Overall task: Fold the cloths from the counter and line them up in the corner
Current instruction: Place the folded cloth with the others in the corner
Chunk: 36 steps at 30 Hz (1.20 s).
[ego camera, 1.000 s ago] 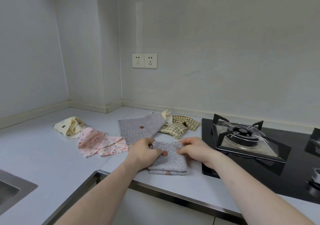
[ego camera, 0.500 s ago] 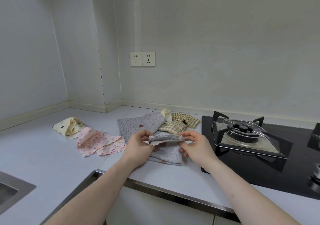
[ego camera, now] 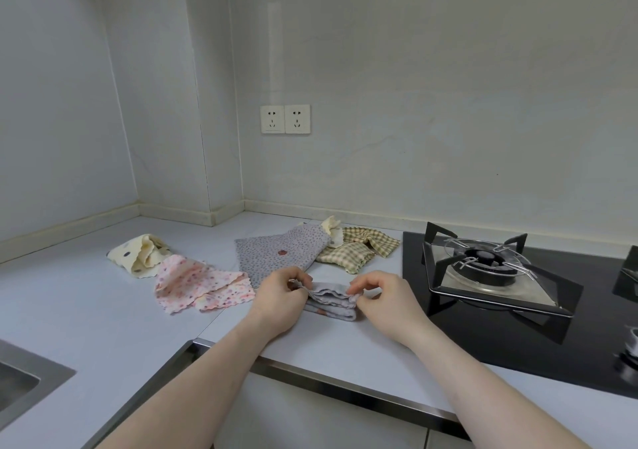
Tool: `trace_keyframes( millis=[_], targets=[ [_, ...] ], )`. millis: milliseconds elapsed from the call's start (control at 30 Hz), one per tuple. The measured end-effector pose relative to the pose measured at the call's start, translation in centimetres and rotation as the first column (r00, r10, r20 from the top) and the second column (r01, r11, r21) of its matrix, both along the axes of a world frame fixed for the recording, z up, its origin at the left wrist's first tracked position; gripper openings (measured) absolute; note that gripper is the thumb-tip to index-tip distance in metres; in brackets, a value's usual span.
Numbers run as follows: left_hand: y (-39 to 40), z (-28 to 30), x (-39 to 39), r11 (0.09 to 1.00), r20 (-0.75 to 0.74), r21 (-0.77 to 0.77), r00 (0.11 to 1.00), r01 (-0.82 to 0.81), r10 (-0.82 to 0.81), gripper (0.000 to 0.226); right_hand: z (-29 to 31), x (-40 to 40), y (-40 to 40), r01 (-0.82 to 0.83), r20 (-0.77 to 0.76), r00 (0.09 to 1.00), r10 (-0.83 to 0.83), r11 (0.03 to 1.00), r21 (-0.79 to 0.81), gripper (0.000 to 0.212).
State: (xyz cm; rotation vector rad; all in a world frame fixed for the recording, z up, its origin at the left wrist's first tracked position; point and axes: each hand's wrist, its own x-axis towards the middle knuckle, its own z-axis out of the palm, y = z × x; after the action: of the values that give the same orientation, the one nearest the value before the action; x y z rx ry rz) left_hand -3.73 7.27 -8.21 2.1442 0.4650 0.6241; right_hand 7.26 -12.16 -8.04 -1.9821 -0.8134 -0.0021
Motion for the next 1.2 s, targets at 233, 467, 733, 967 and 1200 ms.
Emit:
trace_keyframes(
  millis=[233,467,733,967,1200],
  targets=[
    [0.0,-0.2,0.5,0.998,-0.007,0.056,1.0,-0.015,0.016,0.036,0.2,-0.4,0.4,-0.027,0.033,0.999,0.029,0.996,-0.08,0.021],
    [-0.2,-0.8,1.2,0.948,-0.138,0.307,0.981,-0.086,0.134,0.039,0.0,-0.1,0.6,0.017,0.076,0.997,-0.007,0.991,-0.131,0.028],
    [0.1,-0.9,1.4,0.949,-0.168,0.308,0.979,-0.063,0.119,0.013,0.3,-0.2,0.5,0.047,0.037,0.998,-0.041,0.98,-0.194,0.027],
    [0.0,-0.2,0.5,0.995,0.021,-0.093,0.999,-0.022,0.024,0.023,0.4,0.0,0.0,-0.045,-0.037,0.998,0.041,0.989,-0.138,0.038],
    [-0.4,0.3,-0.5,0.996,0.038,-0.085,0.999,0.021,-0.017,0.019,0.6,-0.4,-0.2,-0.107,0.003,0.994,0.109,0.981,-0.162,0.026]
  ],
)
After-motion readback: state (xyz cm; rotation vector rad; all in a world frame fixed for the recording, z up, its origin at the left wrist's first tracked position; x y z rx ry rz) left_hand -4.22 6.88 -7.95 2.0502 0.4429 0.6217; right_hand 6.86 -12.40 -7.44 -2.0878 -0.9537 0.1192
